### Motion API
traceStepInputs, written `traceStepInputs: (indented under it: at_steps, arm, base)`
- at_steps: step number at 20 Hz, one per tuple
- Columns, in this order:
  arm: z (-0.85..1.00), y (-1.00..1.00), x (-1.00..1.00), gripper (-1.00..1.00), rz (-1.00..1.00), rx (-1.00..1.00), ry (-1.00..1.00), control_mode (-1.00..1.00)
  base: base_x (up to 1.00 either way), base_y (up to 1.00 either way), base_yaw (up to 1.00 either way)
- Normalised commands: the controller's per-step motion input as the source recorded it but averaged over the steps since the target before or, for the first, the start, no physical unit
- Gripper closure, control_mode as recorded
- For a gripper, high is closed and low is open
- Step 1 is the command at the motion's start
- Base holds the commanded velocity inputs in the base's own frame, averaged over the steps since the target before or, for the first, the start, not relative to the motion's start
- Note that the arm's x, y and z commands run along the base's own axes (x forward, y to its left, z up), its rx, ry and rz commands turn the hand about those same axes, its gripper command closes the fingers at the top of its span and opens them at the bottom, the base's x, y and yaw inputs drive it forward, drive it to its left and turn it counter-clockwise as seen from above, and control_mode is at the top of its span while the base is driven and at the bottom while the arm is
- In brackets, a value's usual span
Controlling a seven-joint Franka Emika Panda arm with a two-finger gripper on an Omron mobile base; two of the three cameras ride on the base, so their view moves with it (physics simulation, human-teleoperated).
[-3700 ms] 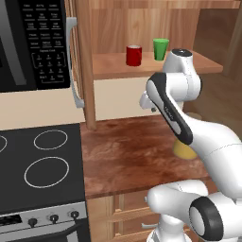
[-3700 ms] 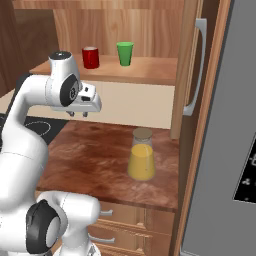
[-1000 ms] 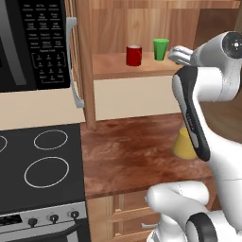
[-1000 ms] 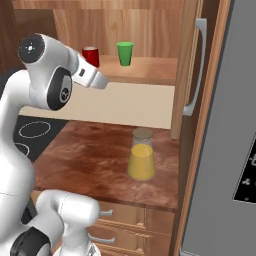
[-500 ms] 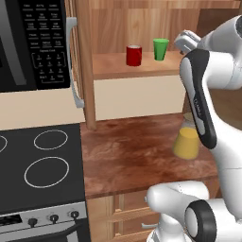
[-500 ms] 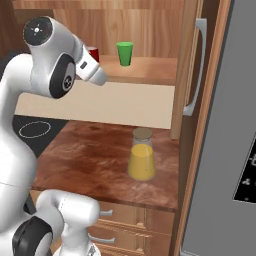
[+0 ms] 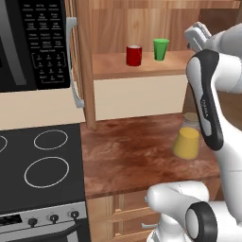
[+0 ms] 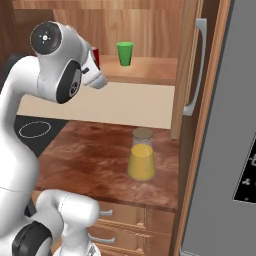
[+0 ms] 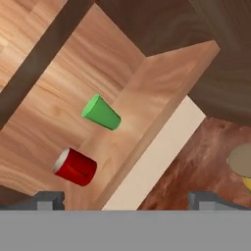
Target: There is a tray on the dining counter. Grab the cup, mug, and pitcher and place them on the tray. The pitcher may be placed next to the tray if it cannot fit the tray.
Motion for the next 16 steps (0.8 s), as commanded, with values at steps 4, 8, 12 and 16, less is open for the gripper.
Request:
traceStepInputs:
  at_steps: [4, 8, 12, 16]
  arm:
    - [0.0, -0.06, 0.0, -1.0, -0.08, 0.2, -0.09, -1.0]
    - [0.0, -0.01, 0.0, -1.0, -0.08, 0.16, -0.08, -1.0]
    - [0.0, -0.17, 0.0, -1.0, -0.02, 0.14, -0.07, -1.0]
    - [0.0, -0.17, 0.03, -1.0, 0.0, 0.13, -0.04, -1.0]
  base:
    - [0.0, 0.0, 0.0]
    - [0.0, 0.0, 0.0]
    - [0.0, 0.0, 0.0]
    - [0.0, 0.0, 0.0]
